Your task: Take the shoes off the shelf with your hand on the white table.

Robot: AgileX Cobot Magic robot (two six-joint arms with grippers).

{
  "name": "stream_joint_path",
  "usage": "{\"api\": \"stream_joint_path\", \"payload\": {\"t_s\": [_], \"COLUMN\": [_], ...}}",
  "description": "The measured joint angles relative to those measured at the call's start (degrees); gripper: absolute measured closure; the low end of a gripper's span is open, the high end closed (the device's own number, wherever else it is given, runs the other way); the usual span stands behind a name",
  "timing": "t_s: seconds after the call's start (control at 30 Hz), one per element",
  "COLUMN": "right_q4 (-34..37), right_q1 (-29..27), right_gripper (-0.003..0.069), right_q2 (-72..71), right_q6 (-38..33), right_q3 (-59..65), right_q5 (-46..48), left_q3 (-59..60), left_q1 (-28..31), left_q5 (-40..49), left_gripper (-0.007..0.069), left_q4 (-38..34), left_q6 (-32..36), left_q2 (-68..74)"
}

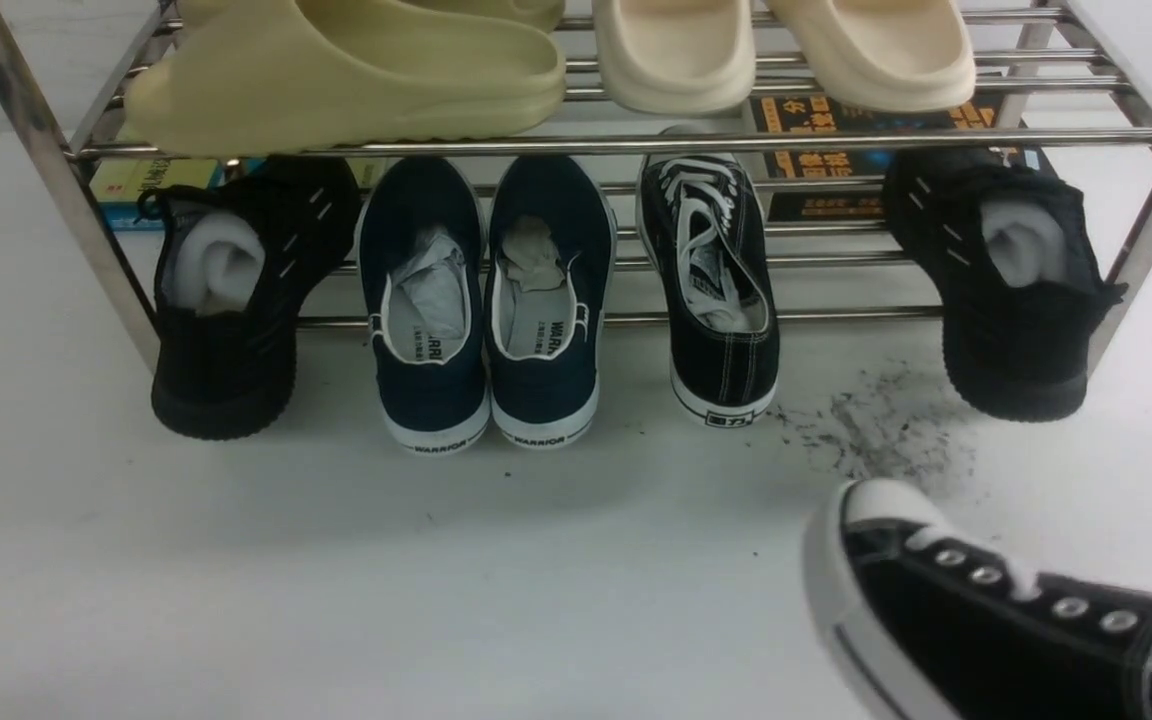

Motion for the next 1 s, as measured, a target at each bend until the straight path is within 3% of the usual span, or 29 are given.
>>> {"api": "stream_joint_path", "payload": {"t_s": [0.1,0.13,0.27,0.4,0.43,0.5,0.67,1.0], "right_q4": [-3.09,-3.35,-11.89,-23.12,-23.12,-31.36,-42.32,-43.99], "right_q1": [9.21,9.75,21.78,28.50,28.72,30.80,31.92,32.26], "right_gripper": [0.0650,0.0650,0.0650,0.0650,0.0650,0.0650,0.0650,0.0641], "right_q2": [3.67,3.98,13.32,22.87,22.87,28.99,39.10,51.34], "right_q6": [4.79,4.79,15.97,30.09,30.82,39.57,50.69,55.43], "right_q3": [2.01,2.06,2.12,0.90,0.72,-2.25,-8.56,-13.63], "right_q5": [-6.77,-7.14,-15.11,-22.01,-22.29,-25.34,-28.20,-35.63], "left_q3": [0.00,0.00,0.00,0.00,0.00,0.00,0.00,0.00], "left_q1": [0.00,0.00,0.00,0.00,0.00,0.00,0.00,0.00], "left_q5": [0.00,0.00,0.00,0.00,0.00,0.00,0.00,0.00], "left_gripper": [0.0385,0.0385,0.0385,0.0385,0.0385,0.0385,0.0385,0.0385], "left_q4": [0.00,0.00,0.00,0.00,0.00,0.00,0.00,0.00], "left_q6": [0.00,0.00,0.00,0.00,0.00,0.00,0.00,0.00], "left_q2": [0.00,0.00,0.00,0.00,0.00,0.00,0.00,0.00]}}
